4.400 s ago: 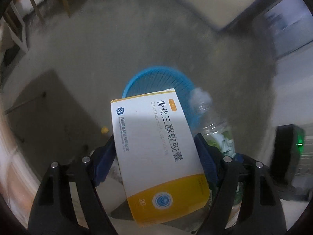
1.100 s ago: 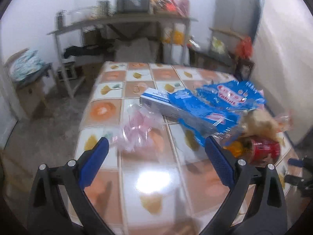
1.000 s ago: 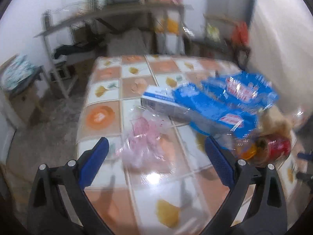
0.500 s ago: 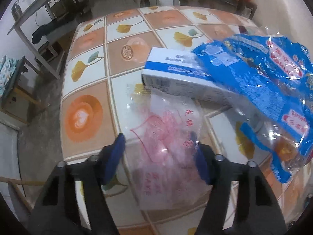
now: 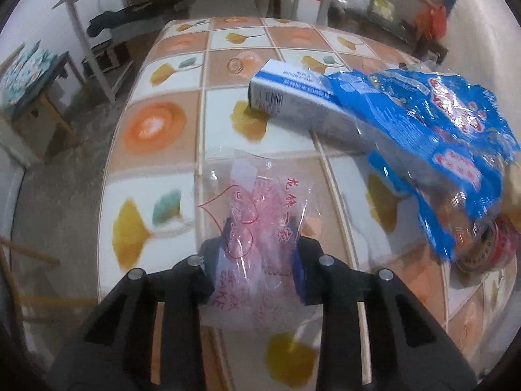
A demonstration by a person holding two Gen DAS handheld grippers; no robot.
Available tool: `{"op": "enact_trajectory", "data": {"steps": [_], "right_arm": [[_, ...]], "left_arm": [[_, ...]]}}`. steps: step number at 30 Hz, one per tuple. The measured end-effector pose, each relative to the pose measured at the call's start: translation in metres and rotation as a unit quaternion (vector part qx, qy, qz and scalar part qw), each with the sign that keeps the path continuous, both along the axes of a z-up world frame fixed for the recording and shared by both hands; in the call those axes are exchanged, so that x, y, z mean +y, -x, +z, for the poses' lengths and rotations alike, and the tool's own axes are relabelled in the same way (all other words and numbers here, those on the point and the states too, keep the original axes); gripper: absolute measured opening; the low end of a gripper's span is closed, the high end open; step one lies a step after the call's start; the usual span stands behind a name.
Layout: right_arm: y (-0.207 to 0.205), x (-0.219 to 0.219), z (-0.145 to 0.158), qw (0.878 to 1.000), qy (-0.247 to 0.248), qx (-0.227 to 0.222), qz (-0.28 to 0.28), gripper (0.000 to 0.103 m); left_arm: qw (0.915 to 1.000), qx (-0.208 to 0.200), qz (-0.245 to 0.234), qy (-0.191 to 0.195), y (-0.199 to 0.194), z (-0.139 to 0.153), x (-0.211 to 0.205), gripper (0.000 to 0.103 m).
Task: Collect trash
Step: 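Grasp the clear plastic bag with the left tool while the right tool grasps the blue snack bag, then lift the blue snack bag with the right tool and swing it over the table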
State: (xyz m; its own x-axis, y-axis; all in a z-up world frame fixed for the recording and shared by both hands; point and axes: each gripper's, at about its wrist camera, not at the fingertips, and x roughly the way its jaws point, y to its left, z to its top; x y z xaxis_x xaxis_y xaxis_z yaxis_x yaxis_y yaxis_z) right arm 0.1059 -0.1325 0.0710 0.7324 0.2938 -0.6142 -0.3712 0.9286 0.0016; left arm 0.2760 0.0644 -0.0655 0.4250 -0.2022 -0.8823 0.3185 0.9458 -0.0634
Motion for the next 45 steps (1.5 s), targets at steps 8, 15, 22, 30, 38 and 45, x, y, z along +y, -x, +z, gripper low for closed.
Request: {"op": "enact_trajectory", "data": {"steps": [8, 15, 22, 30, 38, 45], "right_arm": [[-0.065, 0.081, -0.025, 0.974, 0.212, 0.005, 0.085, 0.072], [-0.122, 0.133, -0.052, 0.939, 0.308, 0.060, 0.144, 0.072], [-0.158, 0.141, -0.080, 0.921, 0.346, 0.131, 0.124, 0.026], [-0.167, 0.102, -0.030, 0.961, 0.246, 0.110, 0.068, 0.005], [-0.133, 0.040, 0.079, 0.996, 0.086, 0.019, 0.021, 0.004], [-0.034, -0.003, 0.132, 0.997, -0.043, -0.013, 0.058, 0.004]], "left_arm": [[0.9968, -0.003, 0.046, 0.065, 0.049, 0.002, 0.027, 0.029], [0.9932, -0.006, 0.066, 0.095, 0.078, 0.000, 0.038, 0.029], [0.9904, -0.008, 0.077, 0.115, 0.085, 0.000, 0.042, 0.030], [0.9886, -0.012, 0.079, 0.127, 0.089, 0.000, 0.047, 0.030], [0.9867, -0.017, 0.088, 0.135, 0.089, -0.001, 0.048, 0.031], [0.9868, -0.028, 0.090, 0.131, 0.092, -0.001, 0.047, 0.031]]}}
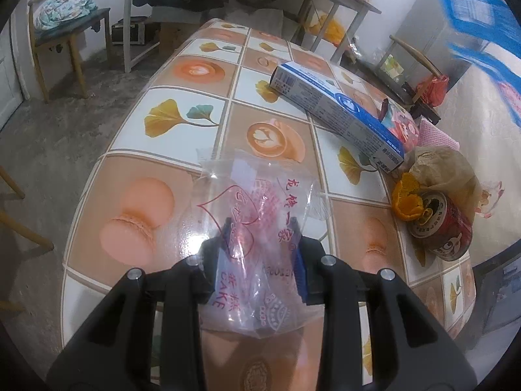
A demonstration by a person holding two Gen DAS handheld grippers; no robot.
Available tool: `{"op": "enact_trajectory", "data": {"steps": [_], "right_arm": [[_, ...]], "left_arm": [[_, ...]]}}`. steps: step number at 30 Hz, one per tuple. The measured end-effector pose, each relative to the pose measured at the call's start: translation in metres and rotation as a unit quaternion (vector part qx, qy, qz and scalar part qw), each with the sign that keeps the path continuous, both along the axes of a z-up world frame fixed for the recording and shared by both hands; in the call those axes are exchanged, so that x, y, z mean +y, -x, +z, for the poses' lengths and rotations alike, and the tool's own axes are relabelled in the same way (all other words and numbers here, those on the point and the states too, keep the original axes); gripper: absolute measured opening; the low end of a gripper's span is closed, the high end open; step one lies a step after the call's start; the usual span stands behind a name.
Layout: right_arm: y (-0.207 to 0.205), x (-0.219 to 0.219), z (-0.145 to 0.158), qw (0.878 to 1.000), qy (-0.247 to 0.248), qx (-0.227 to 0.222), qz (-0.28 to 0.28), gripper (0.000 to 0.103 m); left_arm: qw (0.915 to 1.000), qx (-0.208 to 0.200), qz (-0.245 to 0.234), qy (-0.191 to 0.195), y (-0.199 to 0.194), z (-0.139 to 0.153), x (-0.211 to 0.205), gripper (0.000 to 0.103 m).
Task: Collect trash
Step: 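Lift the blue snack bag with the right tool and swing it over the table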
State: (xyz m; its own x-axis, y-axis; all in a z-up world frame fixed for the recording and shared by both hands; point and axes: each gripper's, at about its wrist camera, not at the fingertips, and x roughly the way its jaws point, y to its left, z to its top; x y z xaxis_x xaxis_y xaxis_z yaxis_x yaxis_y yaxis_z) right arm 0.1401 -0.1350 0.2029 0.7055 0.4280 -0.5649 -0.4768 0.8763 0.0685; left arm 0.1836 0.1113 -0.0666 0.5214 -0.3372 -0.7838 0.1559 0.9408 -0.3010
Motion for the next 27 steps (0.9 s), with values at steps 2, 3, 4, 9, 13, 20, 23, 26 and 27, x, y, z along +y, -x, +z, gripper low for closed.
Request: {"op": "enact_trajectory", "data": {"steps": [2, 3, 4, 9, 13, 20, 23, 26, 27], "right_arm": [[0.027, -0.007, -0.002, 1.000, -0.016, 0.010, 0.006, 0.004], [0.043, -0.011, -0.006, 1.000, -0.021, 0.019, 0.008, 0.004], [0.057, -0.012, -0.010, 0.999, -0.023, 0.028, 0.011, 0.004], [0.110, 0.001, -0.062, 0.993, 0.024, 0.110, 0.023, 0.004], [0.133, 0.011, -0.118, 0.978, 0.023, 0.205, 0.034, 0.004], [0.134, 0.016, -0.195, 0.947, -0.029, 0.317, 0.038, 0.004], [0.136, 0.022, -0.208, 0.940, -0.052, 0.334, 0.049, 0.004], [0.130, 0.017, -0.208, 0.938, -0.074, 0.335, 0.049, 0.004], [0.126, 0.014, -0.207, 0.937, -0.082, 0.336, 0.045, 0.004]], "left_arm": [[1.0000, -0.003, 0.001, -0.002, 0.002, 0.000, 0.000, 0.031], [1.0000, -0.004, 0.003, -0.003, 0.002, 0.001, 0.000, 0.031], [1.0000, -0.004, 0.004, -0.003, 0.003, 0.001, 0.000, 0.031], [0.9999, -0.005, 0.015, -0.001, 0.005, 0.003, 0.004, 0.030], [0.9995, -0.018, 0.025, 0.011, 0.018, 0.010, 0.010, 0.030], [0.9946, -0.056, -0.054, 0.069, 0.078, 0.045, -0.016, 0.030], [0.9847, -0.051, -0.122, 0.113, 0.099, 0.052, -0.043, 0.030], [0.9755, -0.033, -0.174, 0.130, 0.111, 0.045, -0.071, 0.030], [0.9748, -0.027, -0.184, 0.124, 0.113, 0.040, -0.079, 0.030]]}}
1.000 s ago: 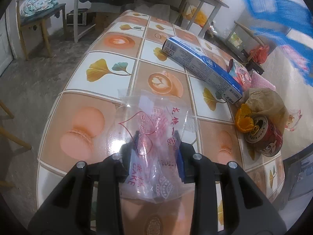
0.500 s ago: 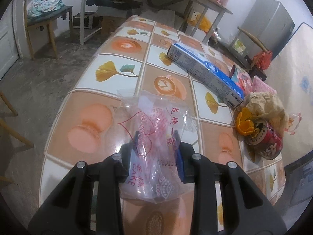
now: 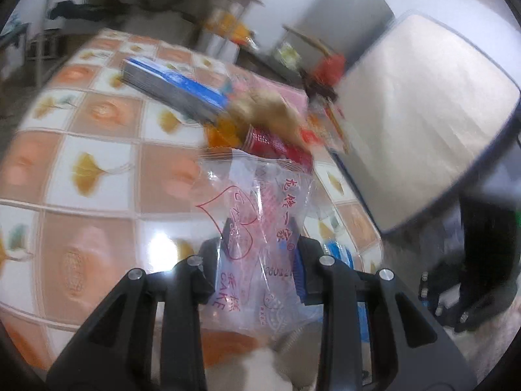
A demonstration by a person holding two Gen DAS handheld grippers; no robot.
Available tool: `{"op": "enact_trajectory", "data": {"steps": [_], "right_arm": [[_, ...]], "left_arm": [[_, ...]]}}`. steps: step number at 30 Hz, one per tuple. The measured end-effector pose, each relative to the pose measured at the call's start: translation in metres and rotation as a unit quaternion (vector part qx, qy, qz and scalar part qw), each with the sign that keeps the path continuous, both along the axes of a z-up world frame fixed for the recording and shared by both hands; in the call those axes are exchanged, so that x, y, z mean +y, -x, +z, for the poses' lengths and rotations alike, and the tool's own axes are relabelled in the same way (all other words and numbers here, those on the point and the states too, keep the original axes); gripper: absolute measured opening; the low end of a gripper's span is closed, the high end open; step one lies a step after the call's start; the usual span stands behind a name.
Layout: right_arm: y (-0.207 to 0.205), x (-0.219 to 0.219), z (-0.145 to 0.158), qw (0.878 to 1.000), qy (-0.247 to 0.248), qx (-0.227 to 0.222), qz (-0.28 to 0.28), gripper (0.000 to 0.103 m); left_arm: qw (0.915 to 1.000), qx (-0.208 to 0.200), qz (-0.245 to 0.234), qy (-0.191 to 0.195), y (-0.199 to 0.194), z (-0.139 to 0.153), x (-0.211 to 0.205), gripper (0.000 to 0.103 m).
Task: Collect trash
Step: 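Lift the blue snack bag with the right tool and swing it over the table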
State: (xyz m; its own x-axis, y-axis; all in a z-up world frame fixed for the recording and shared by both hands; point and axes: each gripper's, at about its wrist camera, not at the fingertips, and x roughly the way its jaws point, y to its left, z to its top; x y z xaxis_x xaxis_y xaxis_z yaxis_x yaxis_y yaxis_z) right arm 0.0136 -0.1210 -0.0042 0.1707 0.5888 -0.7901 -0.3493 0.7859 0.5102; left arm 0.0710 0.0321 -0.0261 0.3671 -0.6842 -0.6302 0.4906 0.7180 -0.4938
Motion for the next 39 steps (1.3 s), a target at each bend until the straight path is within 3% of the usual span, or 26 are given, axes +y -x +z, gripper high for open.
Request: {"op": "enact_trajectory", "data": {"steps": [5, 12, 19, 25, 30, 34, 39], "right_arm": [[-0.013, -0.020, -0.006, 0.999, -0.020, 0.008, -0.042, 0.004], [-0.026, -0.032, -0.021, 0.995, -0.069, 0.039, -0.062, 0.004], [-0.017, -0.022, -0.035, 0.994, -0.082, 0.069, -0.017, 0.004], [-0.009, -0.022, -0.044, 0.993, -0.086, 0.076, 0.000, 0.004], [-0.009, -0.038, -0.044, 0.993, -0.092, 0.067, -0.022, 0.004], [-0.005, -0.059, -0.044, 0.996, -0.061, 0.045, -0.054, 0.004], [-0.005, -0.074, -0.037, 0.992, 0.067, -0.022, -0.103, 0.004]], "left_arm": [[0.9989, 0.023, -0.033, -0.023, 0.002, -0.022, -0.029, 0.030], [0.9978, 0.007, -0.051, -0.043, 0.000, -0.022, -0.044, 0.030], [0.9988, -0.007, -0.048, -0.010, -0.011, -0.003, -0.044, 0.030], [0.9915, -0.006, -0.114, -0.063, -0.012, -0.013, -0.080, 0.030], [0.9870, 0.022, -0.128, -0.094, -0.014, -0.033, -0.089, 0.030], [0.9866, 0.028, -0.131, -0.093, -0.014, -0.037, -0.093, 0.030], [0.9856, 0.026, -0.130, -0.104, -0.015, -0.041, -0.099, 0.030]]}}
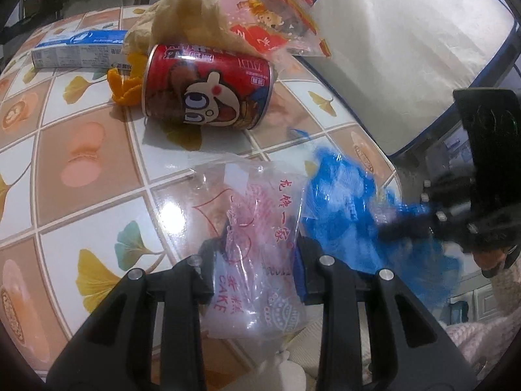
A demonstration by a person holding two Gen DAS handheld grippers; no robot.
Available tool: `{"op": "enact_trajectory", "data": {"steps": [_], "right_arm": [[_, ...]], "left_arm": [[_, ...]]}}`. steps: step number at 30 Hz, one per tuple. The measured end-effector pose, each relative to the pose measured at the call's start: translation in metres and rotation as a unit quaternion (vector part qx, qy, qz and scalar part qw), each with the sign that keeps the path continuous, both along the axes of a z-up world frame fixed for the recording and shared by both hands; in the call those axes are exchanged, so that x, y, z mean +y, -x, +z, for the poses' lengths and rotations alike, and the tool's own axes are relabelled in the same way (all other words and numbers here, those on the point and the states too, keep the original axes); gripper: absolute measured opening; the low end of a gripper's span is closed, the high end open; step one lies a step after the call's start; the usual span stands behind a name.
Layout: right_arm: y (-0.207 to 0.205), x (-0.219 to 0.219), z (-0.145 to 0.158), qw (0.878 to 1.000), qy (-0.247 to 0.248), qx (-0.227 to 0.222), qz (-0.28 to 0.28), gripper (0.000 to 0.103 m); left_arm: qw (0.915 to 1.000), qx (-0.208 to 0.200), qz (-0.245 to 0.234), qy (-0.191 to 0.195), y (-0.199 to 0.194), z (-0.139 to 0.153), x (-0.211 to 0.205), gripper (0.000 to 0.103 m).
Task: Collect trash
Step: 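Lift the blue snack bag with the right tool and swing it over the table, then carry the blue snack bag toward the wastebasket while the left tool carries the clear bag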
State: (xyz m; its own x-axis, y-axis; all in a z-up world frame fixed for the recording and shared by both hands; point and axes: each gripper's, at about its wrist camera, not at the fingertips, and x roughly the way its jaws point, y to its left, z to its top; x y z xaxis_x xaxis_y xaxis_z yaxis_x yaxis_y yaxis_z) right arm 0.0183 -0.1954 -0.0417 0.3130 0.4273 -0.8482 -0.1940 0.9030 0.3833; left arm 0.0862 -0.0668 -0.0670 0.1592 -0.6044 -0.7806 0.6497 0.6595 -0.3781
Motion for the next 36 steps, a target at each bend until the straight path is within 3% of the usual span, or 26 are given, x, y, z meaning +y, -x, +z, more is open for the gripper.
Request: {"op": "enact_trajectory", "data": {"steps": [4, 6, 10, 18, 24, 26, 28, 33, 36], "right_arm": [[0.001, -0.008, -0.001, 0.996, 0.071, -0.043, -0.016, 0.005], [-0.001, -0.018, -0.007, 0.996, 0.075, -0.046, -0.026, 0.005], [-0.008, -0.026, -0.024, 0.997, 0.055, -0.033, -0.051, 0.005], [-0.018, -0.043, -0.039, 0.996, -0.021, -0.018, -0.079, 0.005], [-0.018, -0.053, -0.040, 0.994, -0.056, -0.012, -0.089, 0.006], [-0.016, -0.056, -0.037, 0.994, -0.058, -0.014, -0.087, 0.011], [-0.013, -0.062, -0.029, 0.994, -0.061, -0.024, -0.089, 0.033], [0.001, -0.096, -0.005, 0.987, -0.067, -0.073, -0.130, 0.067], [0.001, -0.114, -0.010, 0.984, -0.055, -0.056, -0.160, 0.069]], "left_arm": [[1.0000, 0.004, 0.001, 0.001, 0.001, -0.001, -0.004, 0.030], [0.9999, 0.007, -0.003, 0.013, 0.004, 0.002, -0.007, 0.030], [0.9990, 0.000, -0.029, 0.035, 0.015, 0.009, -0.020, 0.030], [0.9985, 0.002, -0.048, 0.026, 0.019, 0.002, -0.051, 0.030], [0.9981, -0.028, -0.051, -0.021, 0.025, -0.003, -0.071, 0.030], [0.9972, -0.040, -0.054, -0.034, 0.028, -0.002, -0.076, 0.030], [0.9962, -0.051, -0.056, -0.044, 0.030, -0.002, -0.079, 0.030], [0.9957, -0.056, -0.054, -0.051, 0.034, -0.001, -0.082, 0.030], [0.9958, -0.055, -0.052, -0.052, 0.033, -0.001, -0.083, 0.030]]}}
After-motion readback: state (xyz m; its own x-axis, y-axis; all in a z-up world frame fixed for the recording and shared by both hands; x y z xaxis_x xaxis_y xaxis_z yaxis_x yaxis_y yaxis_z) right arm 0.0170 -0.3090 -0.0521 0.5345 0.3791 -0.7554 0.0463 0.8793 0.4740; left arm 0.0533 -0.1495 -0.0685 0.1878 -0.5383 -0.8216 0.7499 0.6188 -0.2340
